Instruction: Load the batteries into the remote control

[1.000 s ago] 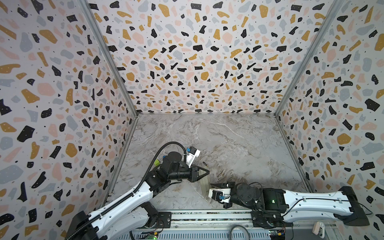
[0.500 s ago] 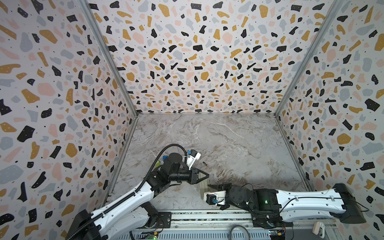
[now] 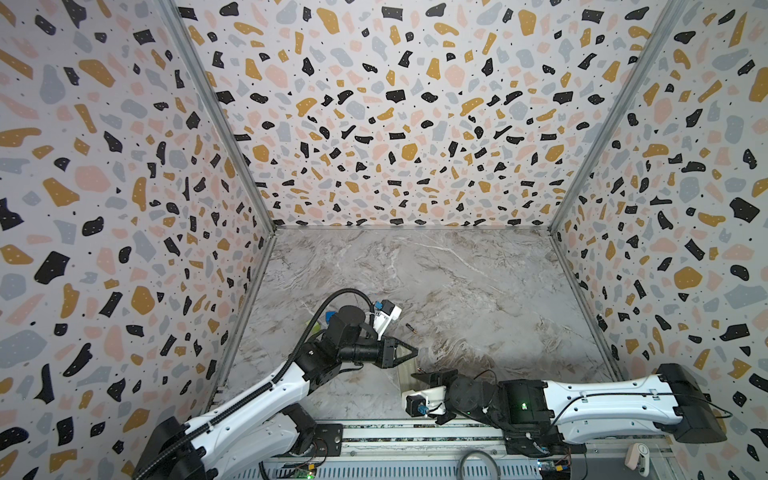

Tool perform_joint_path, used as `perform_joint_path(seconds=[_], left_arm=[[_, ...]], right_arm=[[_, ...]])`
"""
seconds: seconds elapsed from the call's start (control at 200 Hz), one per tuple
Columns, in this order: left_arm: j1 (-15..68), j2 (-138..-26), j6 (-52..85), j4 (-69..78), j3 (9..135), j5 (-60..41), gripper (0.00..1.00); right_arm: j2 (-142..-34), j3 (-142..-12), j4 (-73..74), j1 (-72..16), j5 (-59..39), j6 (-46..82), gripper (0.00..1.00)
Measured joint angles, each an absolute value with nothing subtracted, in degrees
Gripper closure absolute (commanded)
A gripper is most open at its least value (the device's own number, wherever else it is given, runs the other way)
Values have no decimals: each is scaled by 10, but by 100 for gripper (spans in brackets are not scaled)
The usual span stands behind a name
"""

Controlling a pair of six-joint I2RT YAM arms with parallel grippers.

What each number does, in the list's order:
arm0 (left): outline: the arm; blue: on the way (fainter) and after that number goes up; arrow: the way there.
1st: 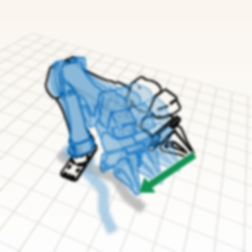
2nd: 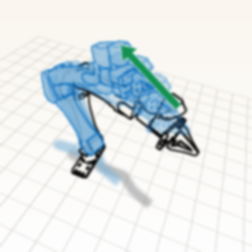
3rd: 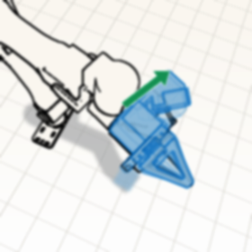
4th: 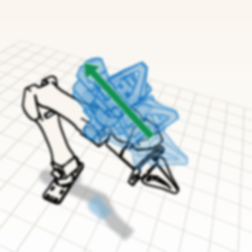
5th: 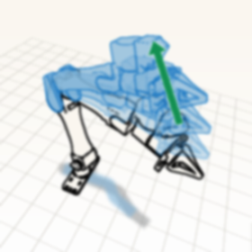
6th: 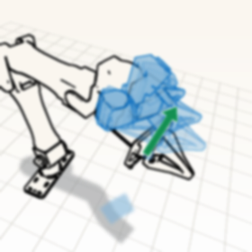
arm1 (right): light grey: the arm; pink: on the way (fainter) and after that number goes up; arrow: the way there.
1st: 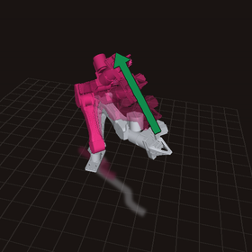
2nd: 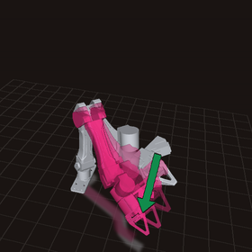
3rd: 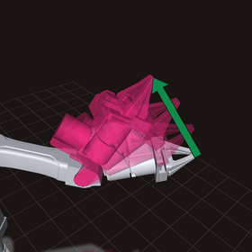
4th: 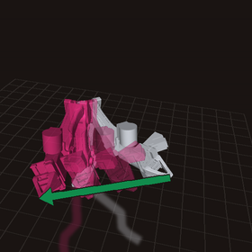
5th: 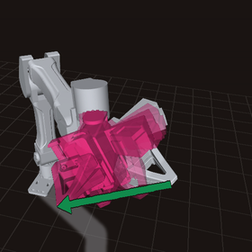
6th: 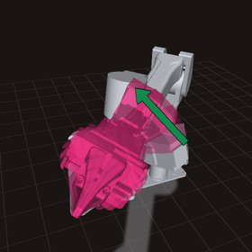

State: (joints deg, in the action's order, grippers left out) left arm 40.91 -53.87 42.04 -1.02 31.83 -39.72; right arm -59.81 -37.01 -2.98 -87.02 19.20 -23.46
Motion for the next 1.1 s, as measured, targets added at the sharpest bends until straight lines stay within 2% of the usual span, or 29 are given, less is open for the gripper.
perform_joint_path(seconds=[0.325, 0.831, 1.096], left_arm=[[407, -545, 418, -10, 313, -395, 100], [401, -545, 412, 3, 307, -384, 100], [399, -546, 411, 12, 307, -379, 100]], right_arm=[[-616, -373, -29, -875, 208, -237, 57], [-641, -368, -3, -898, 287, -278, 58], [-641, -360, 12, -900, 302, -289, 65]])
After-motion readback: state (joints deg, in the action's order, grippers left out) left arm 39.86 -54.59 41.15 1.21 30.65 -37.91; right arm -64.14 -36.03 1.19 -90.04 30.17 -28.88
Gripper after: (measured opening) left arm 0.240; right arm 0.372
